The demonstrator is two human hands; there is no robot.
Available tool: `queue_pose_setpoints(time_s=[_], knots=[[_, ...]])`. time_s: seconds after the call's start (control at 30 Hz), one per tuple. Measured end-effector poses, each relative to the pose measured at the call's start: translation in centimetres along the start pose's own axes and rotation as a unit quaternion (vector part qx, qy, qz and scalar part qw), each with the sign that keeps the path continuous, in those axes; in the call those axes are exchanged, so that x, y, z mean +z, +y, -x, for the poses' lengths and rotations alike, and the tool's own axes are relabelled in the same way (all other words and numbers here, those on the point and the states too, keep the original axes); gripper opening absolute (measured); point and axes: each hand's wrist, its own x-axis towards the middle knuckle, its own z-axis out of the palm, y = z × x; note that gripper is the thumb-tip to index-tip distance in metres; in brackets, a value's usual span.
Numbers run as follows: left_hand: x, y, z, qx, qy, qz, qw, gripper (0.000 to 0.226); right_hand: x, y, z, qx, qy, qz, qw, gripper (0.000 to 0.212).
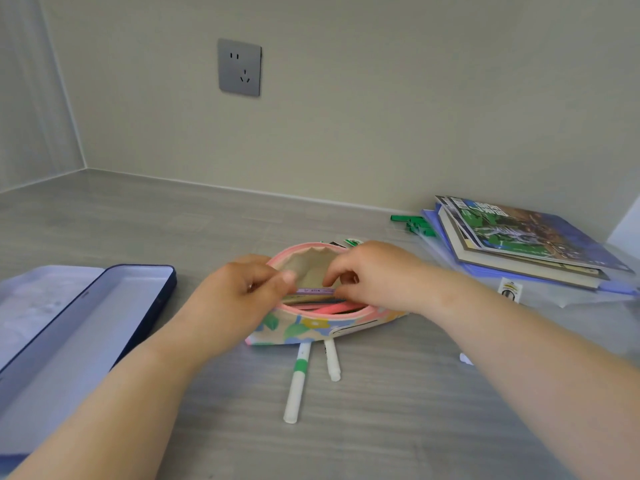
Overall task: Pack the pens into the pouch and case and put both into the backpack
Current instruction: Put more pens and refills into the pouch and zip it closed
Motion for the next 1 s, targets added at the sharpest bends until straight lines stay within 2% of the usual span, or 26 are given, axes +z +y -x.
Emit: queue_pose_setpoints(time_s=[0.07,0.13,0.17,0.27,0.37,0.43,0.5,0.57,0.63,0.7,0.8,0.9,1.0], knots=[[-0.1,0.4,0.4,0.009,-0.072,-0.018,0.997,0.021,-0.2,0.7,0.6,0.011,0.038,-0.047,0.998,0.02],[-0.1,0.3,0.5,0.02,-0.11,-0.07,0.991,0.033,-0.5,1.4,1.3,0.027,0.078,-0.115,0.99,0.016],[0.0,0.1,0.5,0.024,-0.1,-0.092,0.99,0.035,-0.7,1.8,1.7,0.039,0.102,-0.148,0.983,0.013],[0.1,-0.3,0.1,0.018,-0.031,-0.097,0.995,0.019,-1.0,3.2,2.9,0.077,0.198,-0.215,0.953,0.012],[0.2,-0.4,0.0,0.009,0.02,-0.078,0.997,0.033,-1.1,4.8,4.2,0.115,0.283,-0.281,0.91,0.025],[0.3,-0.1,-0.1,0.008,0.056,-0.066,0.996,0.033,-1.0,6.0,5.0,0.14,0.307,-0.321,0.885,0.026],[0.3,0.0,-0.2,0.002,0.107,-0.052,0.993,0.034,-0.9,7.5,5.9,0.182,0.271,-0.264,0.908,0.016],[0.2,0.1,-0.3,-0.01,0.153,-0.038,0.987,0.034,-0.3,8.9,6.6,0.231,0.167,-0.199,0.938,0.013],[0.0,0.1,-0.4,-0.023,0.196,-0.026,0.98,0.029,0.7,9.8,7.1,0.255,0.062,-0.176,0.949,0.012],[-0.3,0.1,-0.5,-0.033,0.236,-0.018,0.971,0.02,1.8,10.1,7.2,0.25,0.013,-0.117,0.961,0.006],[-0.6,0.1,-0.6,-0.03,0.257,0.001,0.966,0.014,2.5,10.4,6.7,0.233,0.014,-0.07,0.97,0.016],[-0.5,-0.1,-0.7,-0.039,0.241,-0.018,0.97,0.014,2.7,10.3,6.6,0.24,0.037,-0.09,0.966,0.027],[-0.3,-0.3,-0.8,-0.053,0.229,-0.04,0.971,0.026,2.9,10.3,6.7,0.241,0.056,-0.08,0.966,0.03]])
